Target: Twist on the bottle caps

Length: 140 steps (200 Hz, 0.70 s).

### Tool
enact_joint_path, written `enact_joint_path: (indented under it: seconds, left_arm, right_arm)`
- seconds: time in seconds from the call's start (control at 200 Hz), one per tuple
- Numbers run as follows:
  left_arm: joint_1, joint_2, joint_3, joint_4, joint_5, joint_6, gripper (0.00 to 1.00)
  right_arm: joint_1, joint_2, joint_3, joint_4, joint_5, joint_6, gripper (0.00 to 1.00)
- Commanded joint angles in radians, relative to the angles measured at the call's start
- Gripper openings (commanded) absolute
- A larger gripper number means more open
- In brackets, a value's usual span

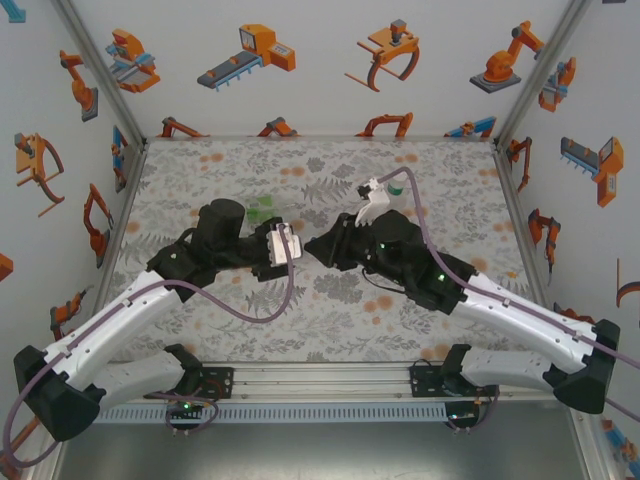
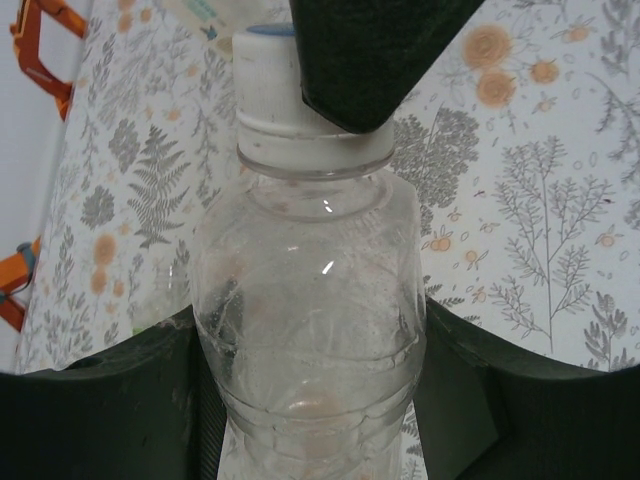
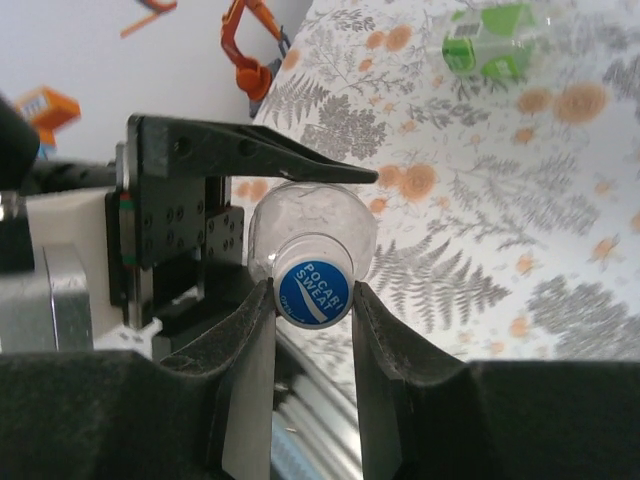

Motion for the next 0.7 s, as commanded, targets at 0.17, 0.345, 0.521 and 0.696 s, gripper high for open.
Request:
enact_joint_path:
  seconds: [0.17, 0.345, 0.521, 0.696]
  left_arm:
    - [-0.003, -0.010, 0.001, 0.024, -0.076, -0.017, 0.00]
    - [-0.004, -0.017, -0.001, 0.024, -0.084, -0.013, 0.00]
    - [-0.003, -0.011, -0.001, 0.023, -0.073, -0.012, 0.00]
    - [-0.003, -0.009, 0.001, 0.024, -0.066, -0.014, 0.00]
  right_arm:
    - [-0.056, 0.032, -0.015, 0.087, 0.043, 0.417, 0.00]
    - [-0.062, 0.032, -0.026, 0.110, 0.030, 0.424, 0.00]
    - [-0.065, 0.042, -0.019, 0.128, -0.011, 0.388, 0.07]
    - [-0.066, 0.059, 0.000, 0.119, -0.041, 0.361, 0.51]
